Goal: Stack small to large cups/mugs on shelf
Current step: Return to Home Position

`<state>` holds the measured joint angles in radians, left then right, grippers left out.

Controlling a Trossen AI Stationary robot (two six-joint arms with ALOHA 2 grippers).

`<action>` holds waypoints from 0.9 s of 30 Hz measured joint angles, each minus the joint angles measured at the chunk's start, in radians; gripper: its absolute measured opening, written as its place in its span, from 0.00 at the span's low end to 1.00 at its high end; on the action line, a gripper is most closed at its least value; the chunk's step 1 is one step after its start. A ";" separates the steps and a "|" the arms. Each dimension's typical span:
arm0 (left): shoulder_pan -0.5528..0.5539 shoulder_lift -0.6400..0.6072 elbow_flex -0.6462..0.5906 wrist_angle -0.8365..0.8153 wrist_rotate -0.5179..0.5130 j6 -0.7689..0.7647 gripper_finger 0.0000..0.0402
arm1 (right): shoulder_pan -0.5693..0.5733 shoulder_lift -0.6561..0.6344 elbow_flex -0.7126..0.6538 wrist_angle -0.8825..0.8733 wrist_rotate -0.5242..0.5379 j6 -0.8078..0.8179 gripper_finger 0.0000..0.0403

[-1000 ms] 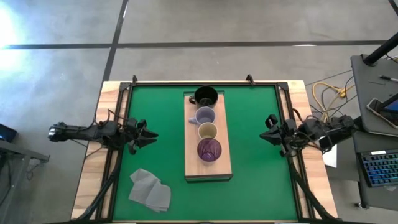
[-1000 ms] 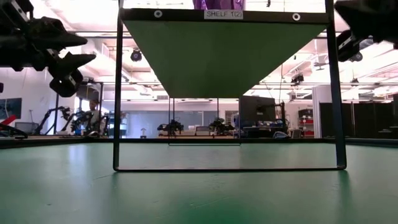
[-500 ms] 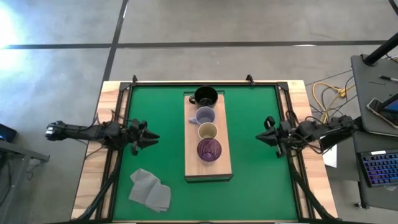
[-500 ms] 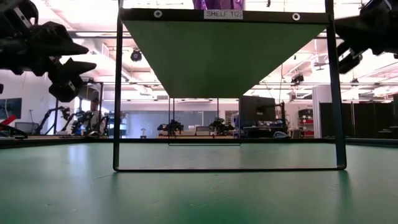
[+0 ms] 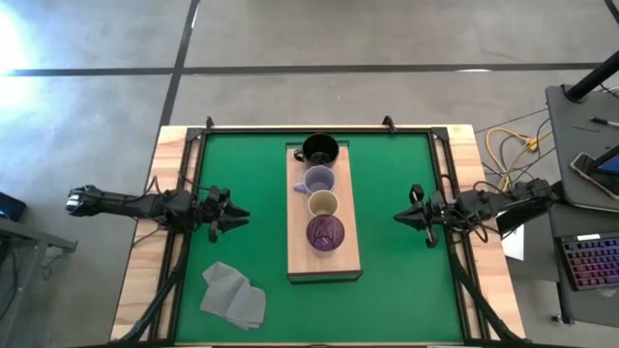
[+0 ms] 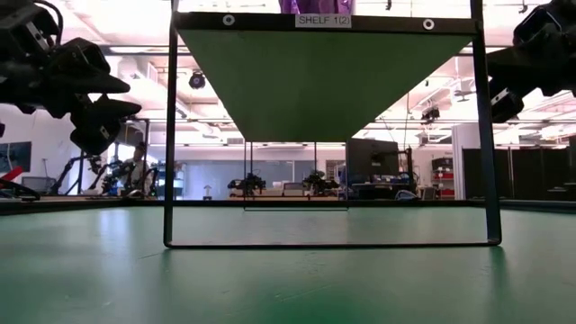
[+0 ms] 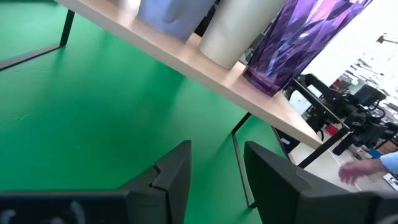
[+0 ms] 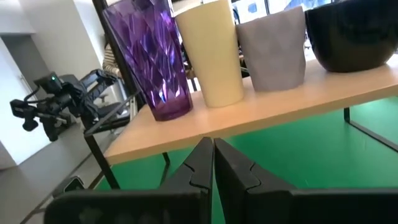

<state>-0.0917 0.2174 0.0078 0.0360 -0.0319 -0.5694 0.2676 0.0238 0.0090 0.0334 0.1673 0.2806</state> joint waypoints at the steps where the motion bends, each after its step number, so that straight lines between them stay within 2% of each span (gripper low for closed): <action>1: 0.000 0.002 0.000 0.002 0.000 0.000 0.33 | 0.000 -0.001 0.000 0.000 -0.001 0.000 0.02; 27: 0.000 0.011 0.000 0.008 0.002 0.000 0.33 | 0.000 -0.002 0.000 0.000 -0.002 0.000 0.02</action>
<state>-0.0921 0.2286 0.0078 0.0437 -0.0303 -0.5690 0.2676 0.0223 0.0090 0.0338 0.1658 0.2806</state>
